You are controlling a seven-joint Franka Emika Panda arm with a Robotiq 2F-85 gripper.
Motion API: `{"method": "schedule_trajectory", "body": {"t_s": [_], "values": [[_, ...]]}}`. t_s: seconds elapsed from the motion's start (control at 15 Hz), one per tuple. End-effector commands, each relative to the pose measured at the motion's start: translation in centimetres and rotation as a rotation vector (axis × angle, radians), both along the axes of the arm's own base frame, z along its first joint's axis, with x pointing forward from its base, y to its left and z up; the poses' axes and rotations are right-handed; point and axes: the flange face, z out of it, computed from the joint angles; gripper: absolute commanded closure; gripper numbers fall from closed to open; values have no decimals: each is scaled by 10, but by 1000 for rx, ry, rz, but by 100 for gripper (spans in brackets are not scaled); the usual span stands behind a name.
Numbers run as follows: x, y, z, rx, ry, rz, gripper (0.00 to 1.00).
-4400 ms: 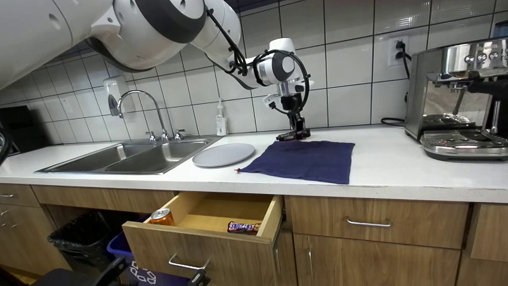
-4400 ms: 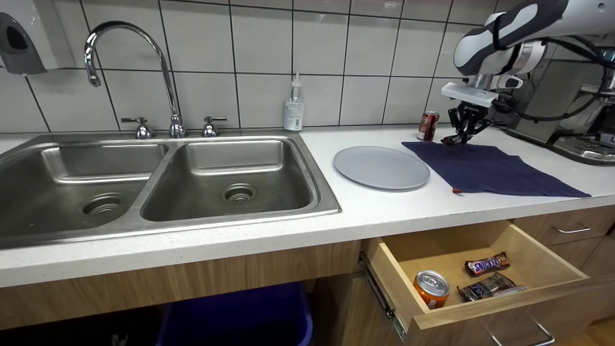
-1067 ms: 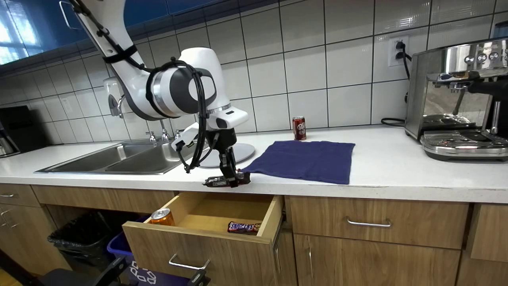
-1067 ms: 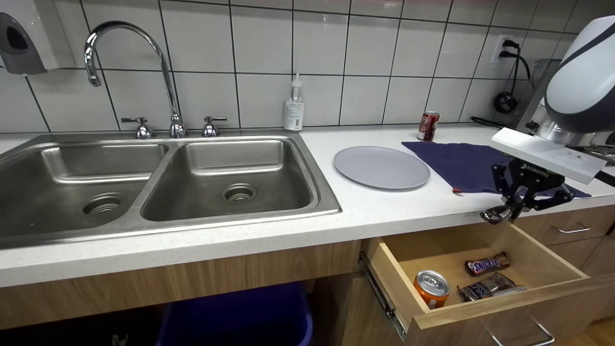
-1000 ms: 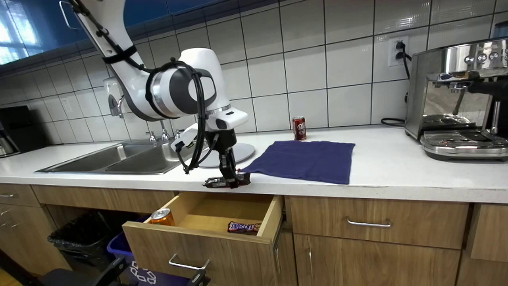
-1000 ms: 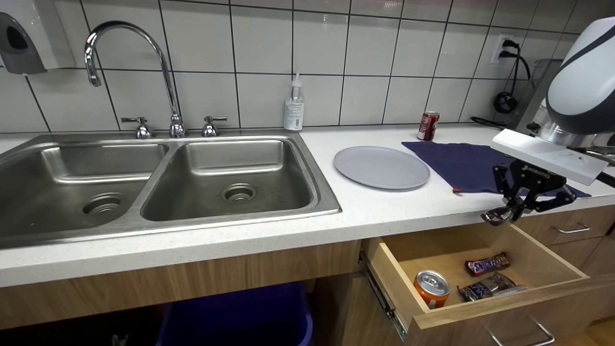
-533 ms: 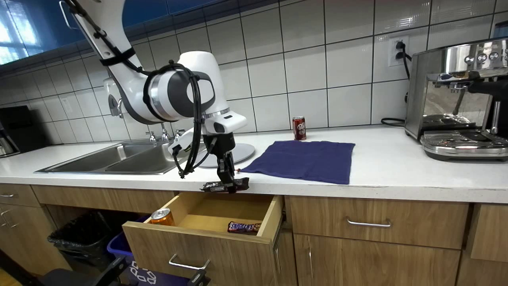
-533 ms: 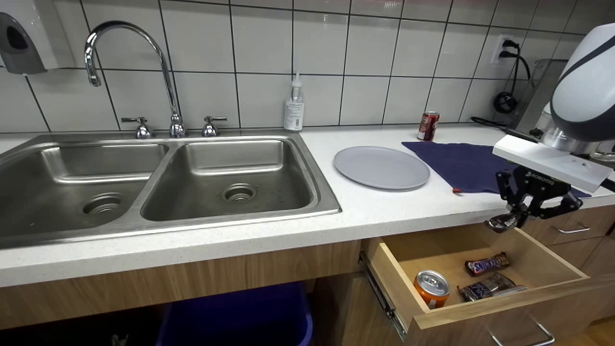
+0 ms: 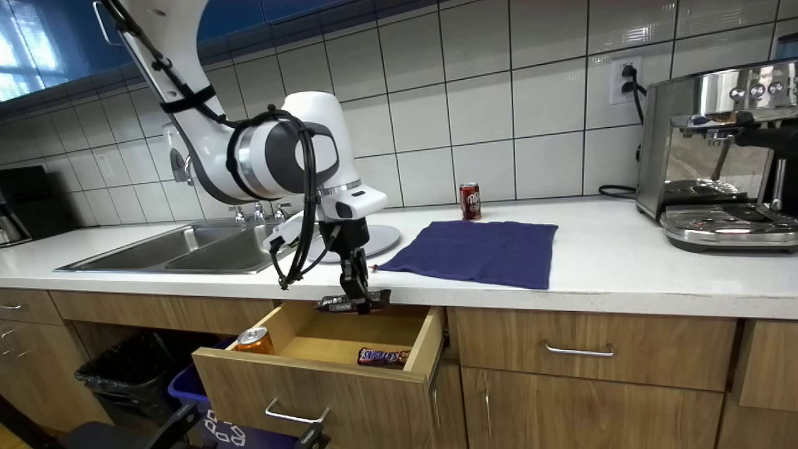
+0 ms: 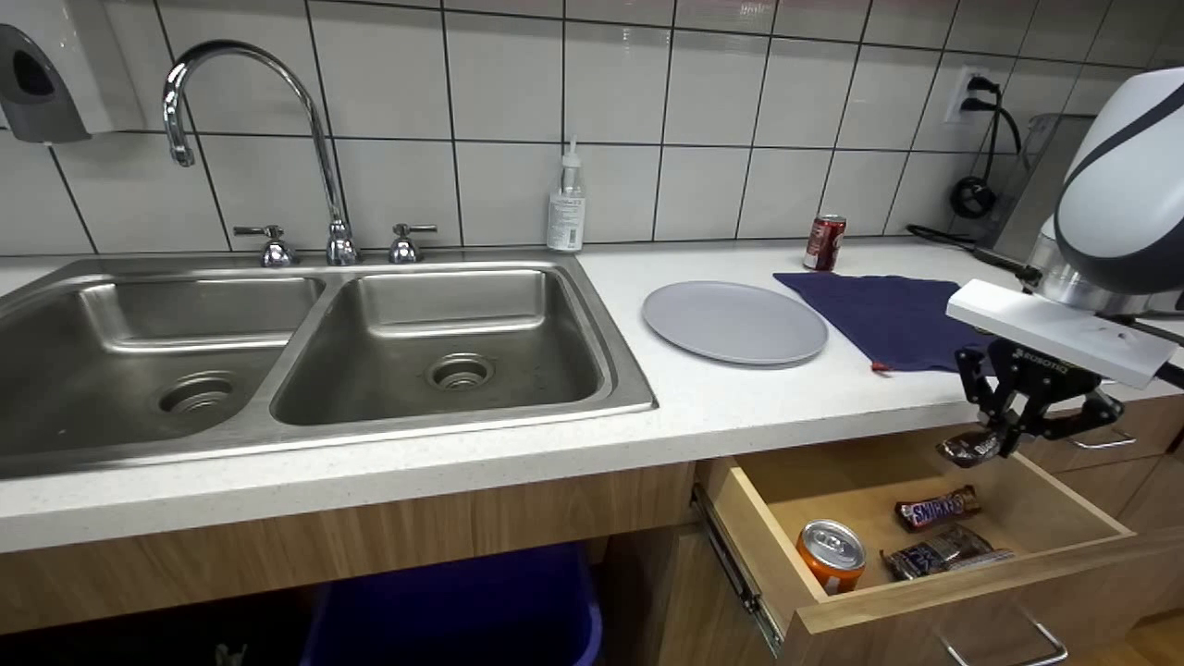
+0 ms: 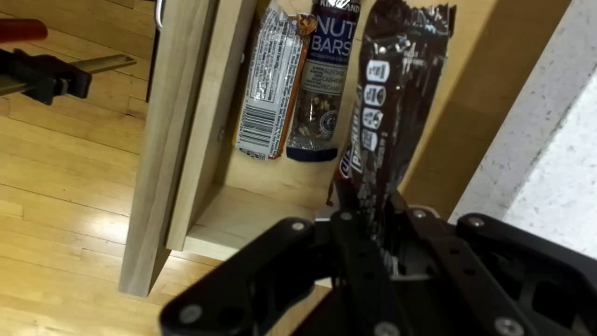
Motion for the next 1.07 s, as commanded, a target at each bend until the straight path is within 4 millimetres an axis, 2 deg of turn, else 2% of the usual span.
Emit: {"method": "schedule_trajectory", "body": {"t_s": [0.0,0.53,1.0], "values": [[0,0,-5,-2,16,-21,96],[0,0,-27,11,61,-37,96],[5,-2,-36,18,77,-62,96]]}}
